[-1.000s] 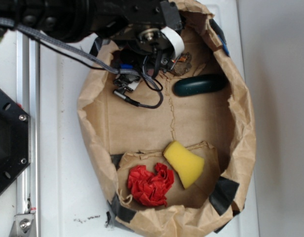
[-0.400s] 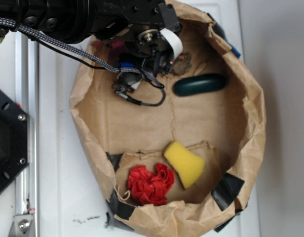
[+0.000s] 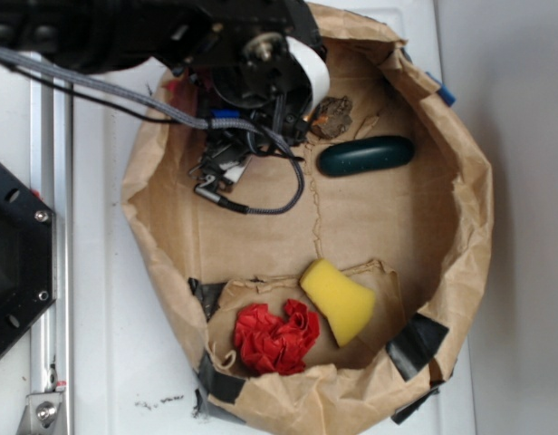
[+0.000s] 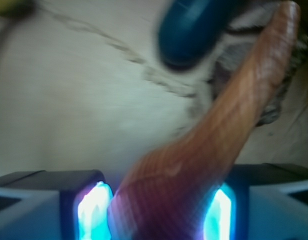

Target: Grab the shell.

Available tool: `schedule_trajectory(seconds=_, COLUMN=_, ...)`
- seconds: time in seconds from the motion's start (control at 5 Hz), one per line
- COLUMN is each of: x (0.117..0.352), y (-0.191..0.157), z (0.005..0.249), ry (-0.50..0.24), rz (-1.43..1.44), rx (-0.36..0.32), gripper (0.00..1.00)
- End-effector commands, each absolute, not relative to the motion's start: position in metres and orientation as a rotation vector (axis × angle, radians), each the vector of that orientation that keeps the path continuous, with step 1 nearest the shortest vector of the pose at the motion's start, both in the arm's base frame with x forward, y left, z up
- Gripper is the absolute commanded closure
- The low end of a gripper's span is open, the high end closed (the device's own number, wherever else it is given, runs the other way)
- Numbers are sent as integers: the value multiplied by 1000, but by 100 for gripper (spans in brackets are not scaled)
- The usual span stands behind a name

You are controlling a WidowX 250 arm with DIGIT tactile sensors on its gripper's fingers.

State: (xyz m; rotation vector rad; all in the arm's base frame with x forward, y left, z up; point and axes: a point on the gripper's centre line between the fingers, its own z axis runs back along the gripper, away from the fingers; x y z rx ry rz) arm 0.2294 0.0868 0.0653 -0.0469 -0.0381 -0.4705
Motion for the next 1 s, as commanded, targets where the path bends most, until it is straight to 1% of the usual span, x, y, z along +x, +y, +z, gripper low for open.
schedule_trajectory(seconds=0.0, x=243, y=58, z=130, ry=-187, rz=-195, rx=26, gripper=100)
schedule_trajectory(seconds=0.2, x=258, y=50, z=152, ry=-190, rz=-6, rx=12, gripper=100)
schedule_trajectory(seconds=0.4, x=266, y=46, z=167, ry=-175, rz=68, rx=27, gripper=100)
schedule_trajectory(seconds=0.6, x=265, y=45, z=168, ry=-151, rz=112, rx=22, gripper=100)
schedule_trajectory(seconds=0.8, x=262, y=47, z=164, ry=-151, rz=132, rx=35, gripper=100)
